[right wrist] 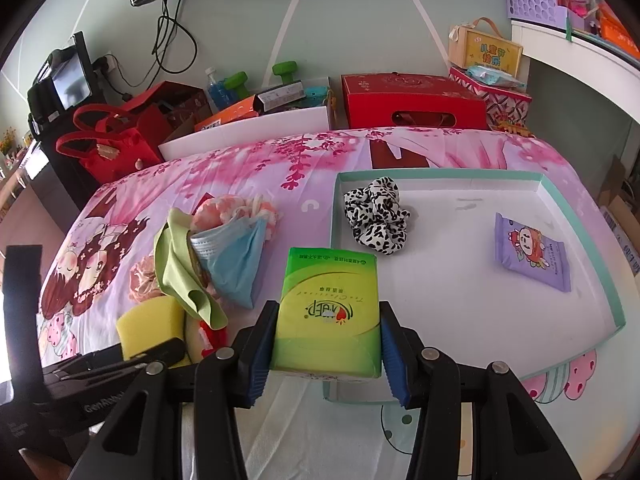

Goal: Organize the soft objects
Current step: 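Grasp the yellow sponge with the left tool while the right tool holds the tissue pack, then lower the sponge into the tray with the left tool while the right tool releases the tissue pack there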

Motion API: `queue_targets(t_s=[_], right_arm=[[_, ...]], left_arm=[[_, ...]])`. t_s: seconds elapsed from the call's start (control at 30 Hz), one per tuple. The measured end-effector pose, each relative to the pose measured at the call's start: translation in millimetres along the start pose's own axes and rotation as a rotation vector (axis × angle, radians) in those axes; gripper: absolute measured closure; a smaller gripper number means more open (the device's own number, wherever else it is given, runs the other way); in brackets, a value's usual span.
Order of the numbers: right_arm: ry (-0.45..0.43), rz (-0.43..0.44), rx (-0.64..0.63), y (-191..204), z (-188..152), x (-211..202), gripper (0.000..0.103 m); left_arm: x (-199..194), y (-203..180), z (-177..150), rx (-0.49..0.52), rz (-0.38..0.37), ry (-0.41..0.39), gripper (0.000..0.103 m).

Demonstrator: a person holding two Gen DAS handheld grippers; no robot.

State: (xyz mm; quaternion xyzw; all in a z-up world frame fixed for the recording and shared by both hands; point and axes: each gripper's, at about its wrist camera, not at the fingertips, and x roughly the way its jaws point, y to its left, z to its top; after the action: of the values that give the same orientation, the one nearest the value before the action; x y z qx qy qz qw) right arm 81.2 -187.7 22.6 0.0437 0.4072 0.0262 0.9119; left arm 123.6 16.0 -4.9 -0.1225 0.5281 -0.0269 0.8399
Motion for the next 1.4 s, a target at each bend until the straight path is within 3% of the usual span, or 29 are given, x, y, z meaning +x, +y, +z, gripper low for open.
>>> queue_targets(t_s=[0.33, 0.63, 0.87, 1.23, 1.4], right_arm=[[-0.025, 0.009, 0.022, -5.9, 2.4, -8.1, 0.052], [-0.054, -0.007, 0.069, -25.2, 6.4, -18.3, 0.052], [-0.079, -0.056, 0.120, -52.6, 10.7, -27.0, 0.052], [-0.060, -0.261, 0.250, -126.5, 5.2, -21.0, 0.052], [-0.084, -0.332, 0.302, -152.3, 3.6, -22.2, 0.052]], left_arm=[[-44.0, 16.5, 10.2, -0.026, 0.025, -0.115, 0.029], [-82.0, -0.8, 17.5, 0.007, 0.037, -0.217, 0.029], [-85.2, -58.6, 25.5, 0.131, -0.021, -0.226, 0.029], [-21.0, -178.2, 17.3, 0.382, -0.125, -0.125, 0.028], [7.5, -209.0, 12.8, 0.429, -0.140, -0.107, 0.028]])
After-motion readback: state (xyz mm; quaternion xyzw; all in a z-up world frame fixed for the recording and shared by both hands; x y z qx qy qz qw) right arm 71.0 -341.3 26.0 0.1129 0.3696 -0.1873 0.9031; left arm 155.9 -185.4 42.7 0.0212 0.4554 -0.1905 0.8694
